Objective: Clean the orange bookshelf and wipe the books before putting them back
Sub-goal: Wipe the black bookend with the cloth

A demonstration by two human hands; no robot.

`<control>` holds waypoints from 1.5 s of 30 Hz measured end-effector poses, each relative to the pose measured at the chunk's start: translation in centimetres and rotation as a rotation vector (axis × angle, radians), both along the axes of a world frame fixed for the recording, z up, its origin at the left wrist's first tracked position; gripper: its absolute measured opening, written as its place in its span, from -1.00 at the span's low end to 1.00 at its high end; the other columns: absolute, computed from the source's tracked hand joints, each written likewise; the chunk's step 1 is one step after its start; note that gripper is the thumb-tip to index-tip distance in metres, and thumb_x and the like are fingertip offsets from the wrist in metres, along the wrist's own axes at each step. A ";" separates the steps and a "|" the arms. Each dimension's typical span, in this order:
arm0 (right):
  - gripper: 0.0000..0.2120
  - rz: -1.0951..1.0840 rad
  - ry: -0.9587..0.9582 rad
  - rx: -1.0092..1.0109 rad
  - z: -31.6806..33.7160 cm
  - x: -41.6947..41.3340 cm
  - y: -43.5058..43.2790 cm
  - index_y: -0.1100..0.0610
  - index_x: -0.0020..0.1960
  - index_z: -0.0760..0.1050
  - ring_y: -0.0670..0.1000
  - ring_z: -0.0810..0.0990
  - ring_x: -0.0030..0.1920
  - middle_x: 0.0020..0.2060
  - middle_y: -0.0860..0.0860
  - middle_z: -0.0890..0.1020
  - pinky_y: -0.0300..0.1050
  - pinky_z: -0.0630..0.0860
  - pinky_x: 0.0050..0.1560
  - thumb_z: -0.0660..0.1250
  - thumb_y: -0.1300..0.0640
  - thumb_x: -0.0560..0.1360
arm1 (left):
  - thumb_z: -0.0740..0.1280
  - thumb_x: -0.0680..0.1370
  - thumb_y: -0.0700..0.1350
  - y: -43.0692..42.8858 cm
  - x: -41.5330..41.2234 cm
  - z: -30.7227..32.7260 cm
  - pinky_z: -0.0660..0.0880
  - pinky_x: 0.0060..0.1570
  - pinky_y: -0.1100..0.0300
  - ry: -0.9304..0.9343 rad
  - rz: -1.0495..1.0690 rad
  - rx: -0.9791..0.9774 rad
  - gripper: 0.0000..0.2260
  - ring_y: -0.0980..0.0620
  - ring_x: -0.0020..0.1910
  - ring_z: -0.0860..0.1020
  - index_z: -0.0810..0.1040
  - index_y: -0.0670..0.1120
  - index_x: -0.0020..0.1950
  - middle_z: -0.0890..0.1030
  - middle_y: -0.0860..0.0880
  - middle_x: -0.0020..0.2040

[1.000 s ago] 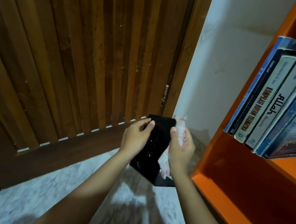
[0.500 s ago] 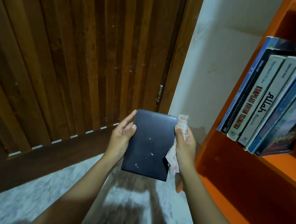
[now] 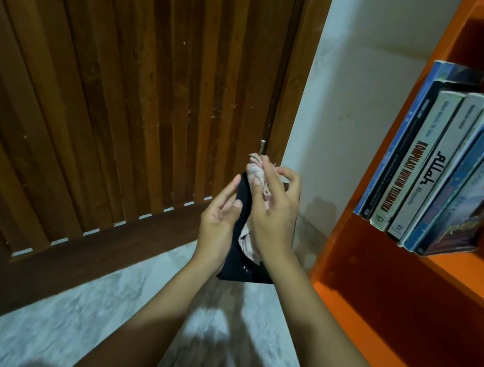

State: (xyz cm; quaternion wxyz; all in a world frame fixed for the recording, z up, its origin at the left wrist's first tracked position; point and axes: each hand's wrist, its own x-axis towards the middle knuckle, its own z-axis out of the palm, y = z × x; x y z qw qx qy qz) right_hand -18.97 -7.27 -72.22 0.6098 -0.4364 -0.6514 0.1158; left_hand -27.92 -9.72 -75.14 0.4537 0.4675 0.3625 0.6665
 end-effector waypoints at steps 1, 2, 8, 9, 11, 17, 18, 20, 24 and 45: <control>-0.66 -0.001 -0.044 0.030 0.3 -0.3 0.0 0.05 0.32 0.46 -0.25 0.40 0.08 0.12 -0.02 0.39 -0.54 0.36 0.01 0.27 0.15 0.55 | 0.29 0.54 -0.15 0.0 0.1 0.2 0.26 0.41 -0.14 -0.023 -0.015 0.005 -0.64 -0.01 0.39 0.39 0.45 0.14 0.30 0.42 -0.04 0.40; -0.66 -0.010 -0.093 0.061 0.6 -0.6 0.0 0.04 0.31 0.47 -0.21 0.42 0.09 0.13 0.03 0.42 -0.51 0.39 0.00 0.29 0.17 0.54 | 0.29 0.55 -0.17 0.0 0.0 0.4 0.26 0.41 -0.14 -0.046 -0.025 0.007 -0.65 -0.02 0.39 0.39 0.44 0.13 0.30 0.43 -0.05 0.40; -0.63 -0.171 -0.211 0.108 -0.3 1.0 1.3 0.03 0.29 0.49 0.02 0.48 0.08 0.16 0.12 0.42 -0.14 0.55 -0.05 0.28 0.24 0.50 | 0.30 0.51 -0.15 0.0 -0.4 0.6 0.21 0.42 -0.16 -0.102 -0.024 -0.025 -0.64 -0.05 0.40 0.36 0.54 0.23 0.21 0.47 -0.04 0.37; -0.64 -0.201 -0.148 0.059 -0.5 1.5 1.5 0.02 0.29 0.49 -0.05 0.47 0.04 0.17 0.10 0.39 -0.16 0.56 -0.08 0.27 0.24 0.52 | 0.31 0.49 -0.12 -0.1 -0.5 0.4 0.20 0.42 -0.17 -0.108 -0.013 -0.046 -0.64 -0.06 0.41 0.35 0.54 0.24 0.22 0.48 -0.03 0.36; -0.67 -0.271 0.002 -0.063 -0.9 2.3 1.8 -0.02 0.29 0.48 -0.18 0.40 -0.04 0.19 0.07 0.36 -0.34 0.48 -0.17 0.24 0.21 0.55 | 0.32 0.47 -0.08 -0.1 -0.6 -0.1 0.19 0.42 -0.18 -0.126 0.005 -0.080 -0.64 -0.08 0.41 0.35 0.53 0.25 0.22 0.49 -0.04 0.35; -0.65 -0.180 0.029 -0.035 -2.0 0.7 0.8 0.00 0.30 0.45 -0.04 0.43 0.09 0.16 0.09 0.36 -0.27 0.47 0.02 0.19 0.20 0.55 | 0.21 0.60 -0.27 -0.4 1.1 1.5 0.29 0.40 0.05 -0.118 0.011 -0.051 -0.62 0.10 0.32 0.44 0.41 0.07 0.35 0.62 0.21 0.10; -0.66 -0.117 -0.043 0.012 -2.3 0.2 0.3 0.02 0.31 0.46 -0.02 0.44 0.12 0.15 0.10 0.38 -0.24 0.46 0.08 0.20 0.17 0.55 | 0.19 0.60 -0.29 -0.2 1.1 1.8 0.34 0.36 0.06 -0.145 0.007 -0.045 -0.62 0.08 0.29 0.47 0.41 0.05 0.35 0.61 0.12 0.17; -0.66 -0.043 -0.188 0.084 -2.8 0.1 -0.2 0.02 0.31 0.46 0.00 0.44 0.14 0.15 0.11 0.40 -0.25 0.42 0.12 0.23 0.19 0.55 | 0.20 0.59 -0.28 0.4 0.5 1.8 0.34 0.37 -0.01 -0.188 0.018 -0.045 -0.63 0.01 0.31 0.47 0.48 0.11 0.29 0.53 -0.06 0.30; -0.60 -0.151 -0.041 -0.057 -3.5 2.7 0.6 0.01 0.30 0.48 -0.21 0.40 0.05 0.17 0.09 0.36 -0.59 0.30 -0.04 0.20 0.31 0.53 | 0.28 0.55 -0.16 1.1 -0.8 1.1 0.24 0.41 -0.15 -0.182 0.062 -0.089 -0.66 -0.06 0.38 0.39 0.56 0.26 0.17 0.48 -0.06 0.36; -0.60 0.136 -0.341 0.002 -8.1 1.7 -3.8 -0.08 0.32 0.41 -0.10 0.35 0.23 0.22 -0.01 0.31 -0.35 0.32 0.26 0.20 0.21 0.53 | 0.23 0.58 -0.24 2.9 -2.2 3.2 0.33 0.37 -0.10 -0.347 0.278 -0.091 -0.64 -0.03 0.33 0.44 0.47 0.09 0.32 0.49 0.00 0.34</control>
